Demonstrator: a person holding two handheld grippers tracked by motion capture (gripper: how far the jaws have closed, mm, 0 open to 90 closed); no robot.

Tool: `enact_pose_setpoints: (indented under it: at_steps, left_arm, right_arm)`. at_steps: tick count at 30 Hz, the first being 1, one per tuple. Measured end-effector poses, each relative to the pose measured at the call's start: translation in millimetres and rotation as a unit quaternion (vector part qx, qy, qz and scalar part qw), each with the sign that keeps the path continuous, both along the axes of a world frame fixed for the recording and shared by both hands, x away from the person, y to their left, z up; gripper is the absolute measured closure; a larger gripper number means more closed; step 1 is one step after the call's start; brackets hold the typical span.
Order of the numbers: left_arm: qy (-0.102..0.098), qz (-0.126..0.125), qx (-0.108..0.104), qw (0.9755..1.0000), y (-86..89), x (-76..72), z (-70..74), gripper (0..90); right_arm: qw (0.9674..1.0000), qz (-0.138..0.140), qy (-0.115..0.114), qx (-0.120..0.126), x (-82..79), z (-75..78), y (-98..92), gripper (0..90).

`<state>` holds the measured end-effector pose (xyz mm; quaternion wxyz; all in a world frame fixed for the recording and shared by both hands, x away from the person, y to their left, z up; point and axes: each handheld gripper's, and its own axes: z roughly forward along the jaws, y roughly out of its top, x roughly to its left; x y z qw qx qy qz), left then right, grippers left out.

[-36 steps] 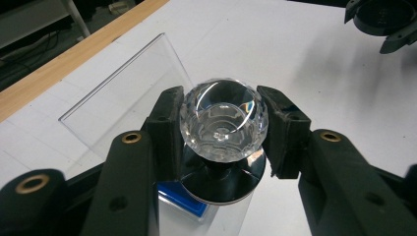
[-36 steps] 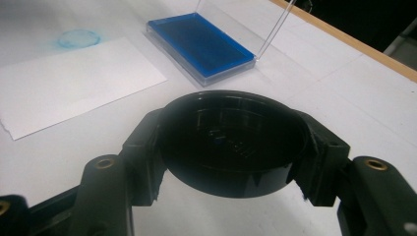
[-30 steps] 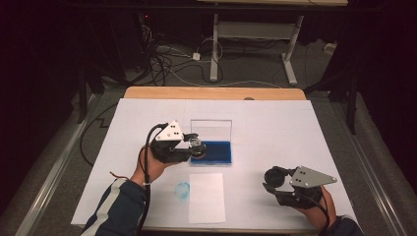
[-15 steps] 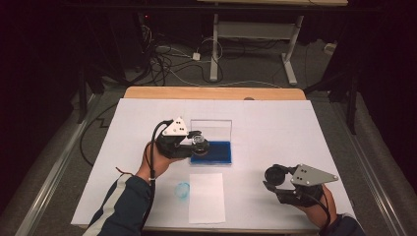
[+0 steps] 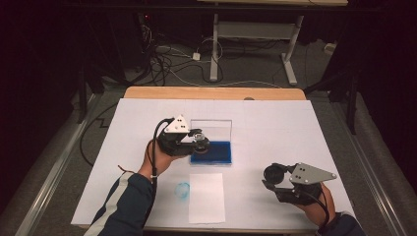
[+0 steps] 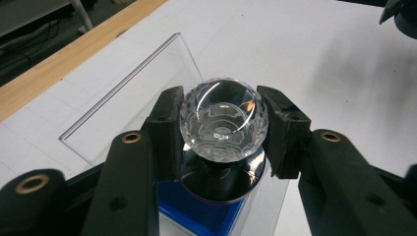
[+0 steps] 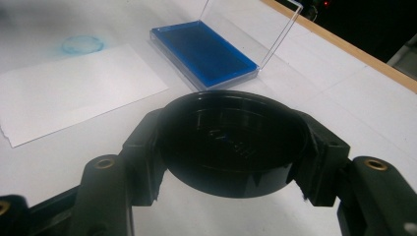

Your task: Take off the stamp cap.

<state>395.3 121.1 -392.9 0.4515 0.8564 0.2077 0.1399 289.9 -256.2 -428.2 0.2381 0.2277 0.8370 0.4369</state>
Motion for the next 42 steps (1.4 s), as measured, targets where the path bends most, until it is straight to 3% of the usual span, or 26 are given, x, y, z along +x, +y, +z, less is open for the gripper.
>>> enact_pose_setpoints:
  at_steps: [42]
  left_arm:
    - [0.03,-0.006,0.036,0.9989,-18.5,21.7,-16.1,54.2]
  right_arm:
    - [0.9999,-0.009,0.004,0.002,-6.9,-1.2,-6.0,38.5]
